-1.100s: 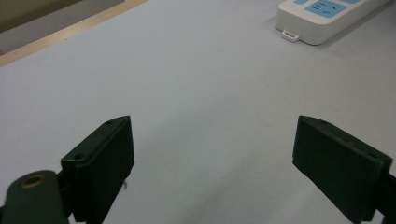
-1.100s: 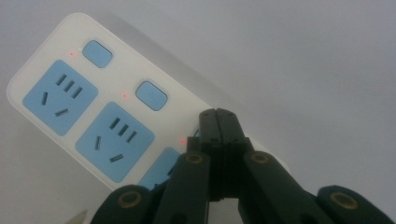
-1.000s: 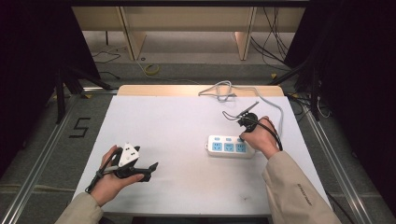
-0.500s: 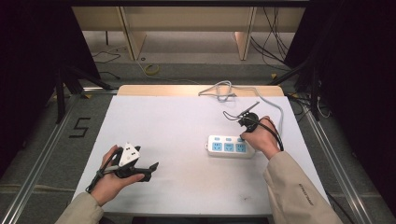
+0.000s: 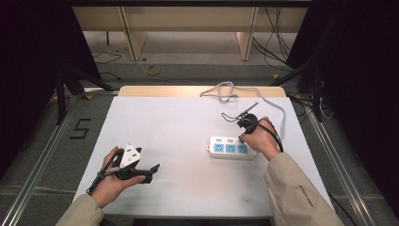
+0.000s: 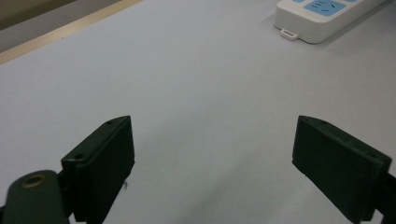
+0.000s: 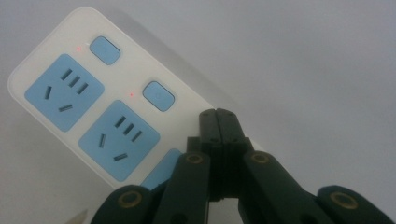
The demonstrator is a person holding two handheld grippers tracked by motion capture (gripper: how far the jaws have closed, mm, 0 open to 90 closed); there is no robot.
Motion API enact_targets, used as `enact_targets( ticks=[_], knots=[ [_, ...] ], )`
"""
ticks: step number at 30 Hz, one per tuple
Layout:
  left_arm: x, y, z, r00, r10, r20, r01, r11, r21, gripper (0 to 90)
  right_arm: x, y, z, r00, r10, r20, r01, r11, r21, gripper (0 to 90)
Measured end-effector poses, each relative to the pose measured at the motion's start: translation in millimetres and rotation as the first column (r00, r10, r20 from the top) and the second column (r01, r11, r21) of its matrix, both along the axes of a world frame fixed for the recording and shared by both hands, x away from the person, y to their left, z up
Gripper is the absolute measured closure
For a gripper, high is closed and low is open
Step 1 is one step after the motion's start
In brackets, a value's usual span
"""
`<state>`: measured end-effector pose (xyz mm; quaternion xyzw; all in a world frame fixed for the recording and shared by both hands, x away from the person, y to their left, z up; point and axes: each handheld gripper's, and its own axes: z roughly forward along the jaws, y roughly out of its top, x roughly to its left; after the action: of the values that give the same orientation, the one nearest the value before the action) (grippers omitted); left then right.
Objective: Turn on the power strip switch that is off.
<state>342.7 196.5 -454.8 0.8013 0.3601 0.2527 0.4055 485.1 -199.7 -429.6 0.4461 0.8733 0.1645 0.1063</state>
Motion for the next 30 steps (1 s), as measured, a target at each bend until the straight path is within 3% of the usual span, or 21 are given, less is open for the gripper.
enact_targets(
  ticks=[21,30],
  knots=[
    [-0.4,-0.7,0.7,1.0,-0.006,-0.001,0.006,1.0,-0.001,12.5,-0.5,3.4,-3.0,1.0,0.001,0.007,-0.001,1.0,-0.022,90.0],
    [0.0,-0.3,0.1,1.0,-0.005,-0.005,0.005,1.0,0.0,12.6,-0.9,-0.1,-3.5,0.9999,-0.004,0.01,0.004,1.0,0.003,90.0]
  ],
)
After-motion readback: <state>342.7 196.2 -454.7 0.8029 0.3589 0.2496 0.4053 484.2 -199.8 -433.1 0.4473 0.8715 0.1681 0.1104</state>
